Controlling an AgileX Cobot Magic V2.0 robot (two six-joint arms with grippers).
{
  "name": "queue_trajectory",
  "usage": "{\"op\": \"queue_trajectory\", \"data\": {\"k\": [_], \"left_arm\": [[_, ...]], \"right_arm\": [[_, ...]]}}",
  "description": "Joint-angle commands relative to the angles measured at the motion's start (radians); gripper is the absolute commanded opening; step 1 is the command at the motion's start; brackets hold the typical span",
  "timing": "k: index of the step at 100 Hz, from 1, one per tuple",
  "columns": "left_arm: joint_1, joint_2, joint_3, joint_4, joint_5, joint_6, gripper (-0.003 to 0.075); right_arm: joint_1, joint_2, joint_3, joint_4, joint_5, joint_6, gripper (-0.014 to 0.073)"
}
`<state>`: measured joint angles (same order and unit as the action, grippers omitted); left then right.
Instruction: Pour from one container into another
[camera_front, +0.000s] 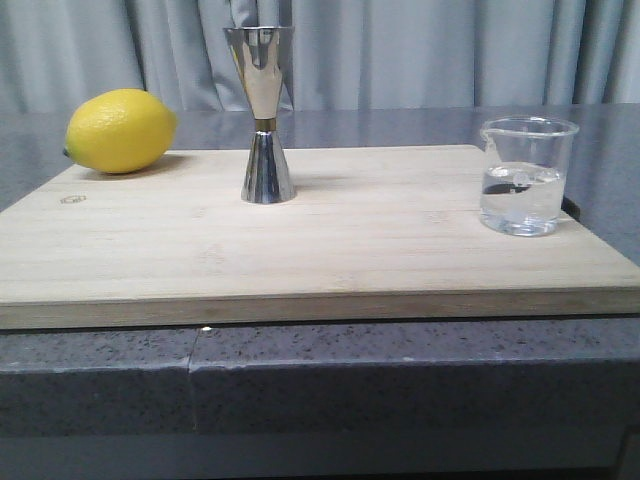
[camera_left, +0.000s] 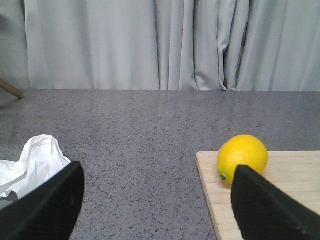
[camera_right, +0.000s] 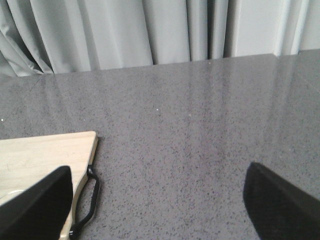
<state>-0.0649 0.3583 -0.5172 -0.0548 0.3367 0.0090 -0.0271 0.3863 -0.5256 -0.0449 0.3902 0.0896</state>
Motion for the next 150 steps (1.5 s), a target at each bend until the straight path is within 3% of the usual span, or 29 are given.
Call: {"op": "queue_trajectory", "data": {"k": [1,20,37,60,77,103,123,150], "left_arm": [[-0.004,0.017,-0.035,-0.021,-0.089,-0.009,0.0564],[-0.004,0.030,-0.042,-0.021,-0.073,-0.009,0.0564],[-0.005,0.121,-0.135,-0.036,0.061,0.013,0.0564],[-0.005,0.349,-0.303,-0.298,0.303,0.292,0.0564],[-0.005,0.539,-0.364,-0.667,0.446,0.628,0.0564],[-0.005,0.823,-0.364,-1.218,0.543,1.277,0.0564],[-0.046,1.005,-0.364,-1.456,0.640,1.646,0.0564],[-0.162,1.158,-0.364,-1.697,0.642,2.028,0.0564]], "right_arm": [[0.000,0.015,-0.036,-0.030,-0.096,-0.007,0.0627],[0.000,0.015,-0.040,-0.032,-0.058,-0.007,0.0627],[0.000,0.027,-0.078,-0.032,0.007,-0.010,0.0628],[0.000,0.121,-0.137,-0.032,0.107,-0.019,0.0627],[0.000,0.187,-0.150,-0.030,0.132,-0.019,0.0627],[0.000,0.203,-0.150,-0.026,0.130,-0.019,0.0627],[0.000,0.203,-0.150,-0.026,0.128,-0.019,0.0627],[0.000,0.203,-0.150,-0.026,0.126,-0.019,0.0627]]}}
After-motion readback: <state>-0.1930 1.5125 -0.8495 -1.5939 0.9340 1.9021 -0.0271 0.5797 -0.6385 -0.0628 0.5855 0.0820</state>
